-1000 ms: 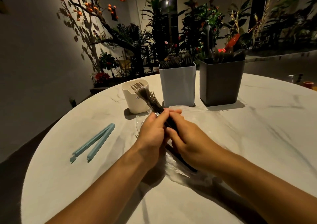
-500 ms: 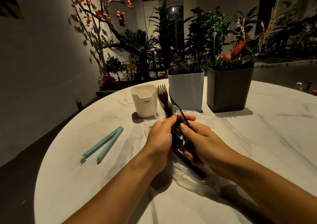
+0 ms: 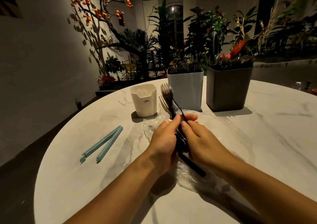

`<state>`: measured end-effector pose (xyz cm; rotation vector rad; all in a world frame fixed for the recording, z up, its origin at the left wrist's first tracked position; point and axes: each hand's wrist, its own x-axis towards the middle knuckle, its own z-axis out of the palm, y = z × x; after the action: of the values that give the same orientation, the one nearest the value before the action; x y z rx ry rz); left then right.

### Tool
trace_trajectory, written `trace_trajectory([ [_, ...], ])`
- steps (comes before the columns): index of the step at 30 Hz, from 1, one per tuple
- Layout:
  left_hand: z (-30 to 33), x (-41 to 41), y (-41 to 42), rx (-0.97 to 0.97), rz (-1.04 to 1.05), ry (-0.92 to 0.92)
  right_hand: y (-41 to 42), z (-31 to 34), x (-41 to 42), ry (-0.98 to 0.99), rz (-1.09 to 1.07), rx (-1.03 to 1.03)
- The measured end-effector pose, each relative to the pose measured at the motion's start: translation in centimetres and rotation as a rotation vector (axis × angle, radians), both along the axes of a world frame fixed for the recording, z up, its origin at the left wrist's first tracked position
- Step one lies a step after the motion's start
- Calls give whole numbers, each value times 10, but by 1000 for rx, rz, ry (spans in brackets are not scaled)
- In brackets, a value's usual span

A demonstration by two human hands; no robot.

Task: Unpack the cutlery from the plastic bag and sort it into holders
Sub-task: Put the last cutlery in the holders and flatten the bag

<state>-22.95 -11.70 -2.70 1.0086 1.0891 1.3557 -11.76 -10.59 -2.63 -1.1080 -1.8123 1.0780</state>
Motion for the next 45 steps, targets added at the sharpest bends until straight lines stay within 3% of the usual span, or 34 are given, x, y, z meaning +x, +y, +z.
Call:
trace_trajectory([
  [2,-1,2,-1,0,10,12,-3,0,-4,-152,9,34],
  [4,0,5,-1,-11,23,4,-1,0,-6,-179,13,42],
  [12,12,1,0,-48,178,-144,0,-1,-7,33,111,-6],
  [18,10,-5,6,-87,356,-161,2,0,4,-141,-67,414],
  [21,10,-4,3,-61,293,-123,1,4,5,-136,-130,518],
  [26,11,3,-4,-29,10,-84,8,19,6,180,-101,101],
  [30,12,9,-11,-22,-144,-9,17,23,20,295,-26,-73],
  [34,11,10,-14,-16,-181,104,24,24,30,341,-103,-115],
  [38,11,12,-16,-12,-205,96,29,34,36,477,-165,-161],
  [45,12,21,-20,-50,-188,129,27,34,25,491,-203,-108],
])
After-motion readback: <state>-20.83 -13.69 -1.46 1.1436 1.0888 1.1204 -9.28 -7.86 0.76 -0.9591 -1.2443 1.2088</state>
